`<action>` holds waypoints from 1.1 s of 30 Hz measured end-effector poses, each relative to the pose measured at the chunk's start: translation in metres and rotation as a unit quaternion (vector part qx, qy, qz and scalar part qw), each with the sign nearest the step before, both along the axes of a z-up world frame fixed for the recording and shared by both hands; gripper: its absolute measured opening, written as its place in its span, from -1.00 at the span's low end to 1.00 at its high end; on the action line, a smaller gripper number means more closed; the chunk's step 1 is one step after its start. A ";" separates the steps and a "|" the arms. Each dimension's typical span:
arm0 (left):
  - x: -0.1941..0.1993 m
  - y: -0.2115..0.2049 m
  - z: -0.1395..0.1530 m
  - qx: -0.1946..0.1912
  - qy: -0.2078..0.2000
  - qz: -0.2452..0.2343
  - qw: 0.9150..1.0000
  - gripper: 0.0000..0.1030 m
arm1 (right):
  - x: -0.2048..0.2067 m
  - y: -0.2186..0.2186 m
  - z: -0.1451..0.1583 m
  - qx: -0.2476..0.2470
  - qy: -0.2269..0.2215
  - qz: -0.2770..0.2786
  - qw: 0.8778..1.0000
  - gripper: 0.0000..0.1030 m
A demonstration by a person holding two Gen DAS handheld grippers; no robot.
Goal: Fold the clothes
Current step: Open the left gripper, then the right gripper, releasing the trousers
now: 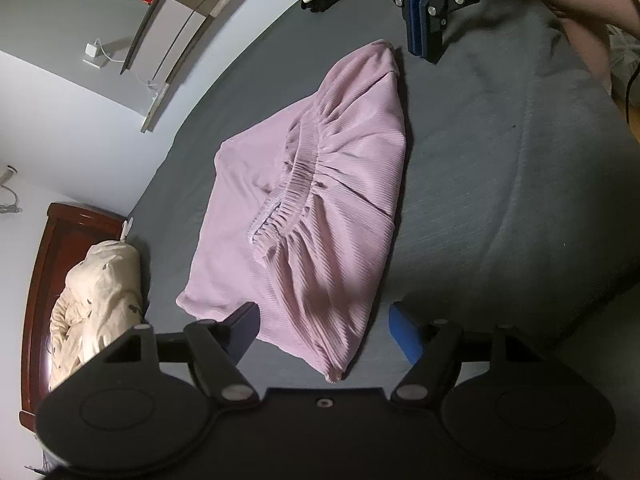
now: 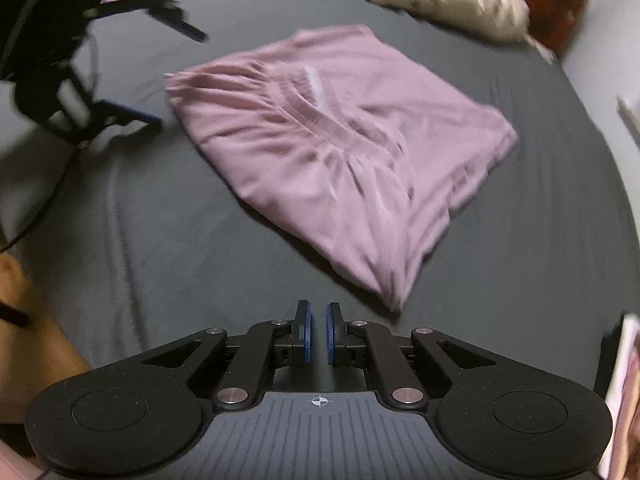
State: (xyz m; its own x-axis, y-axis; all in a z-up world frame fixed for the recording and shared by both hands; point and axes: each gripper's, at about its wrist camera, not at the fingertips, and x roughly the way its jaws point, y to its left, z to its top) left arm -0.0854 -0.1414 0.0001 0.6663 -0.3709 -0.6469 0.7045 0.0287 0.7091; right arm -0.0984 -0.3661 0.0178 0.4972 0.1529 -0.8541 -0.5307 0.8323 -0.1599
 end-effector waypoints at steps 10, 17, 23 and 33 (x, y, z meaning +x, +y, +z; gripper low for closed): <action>0.001 -0.007 -0.002 0.005 -0.004 -0.008 1.000 0.48 | 0.008 -0.014 0.001 0.048 0.030 -0.035 0.998 -0.90; 0.001 -0.008 -0.004 0.011 -0.004 -0.008 1.000 0.53 | 0.001 -0.012 0.002 0.059 0.037 -0.027 0.997 -0.90; 0.001 -0.010 -0.004 0.004 -0.005 -0.002 1.000 0.55 | -0.002 -0.012 0.003 0.067 0.049 -0.024 0.996 -0.90; -0.008 -0.014 -0.013 0.048 -0.054 -0.054 0.996 0.55 | -0.009 -0.007 0.005 0.077 0.058 -0.012 0.995 -0.89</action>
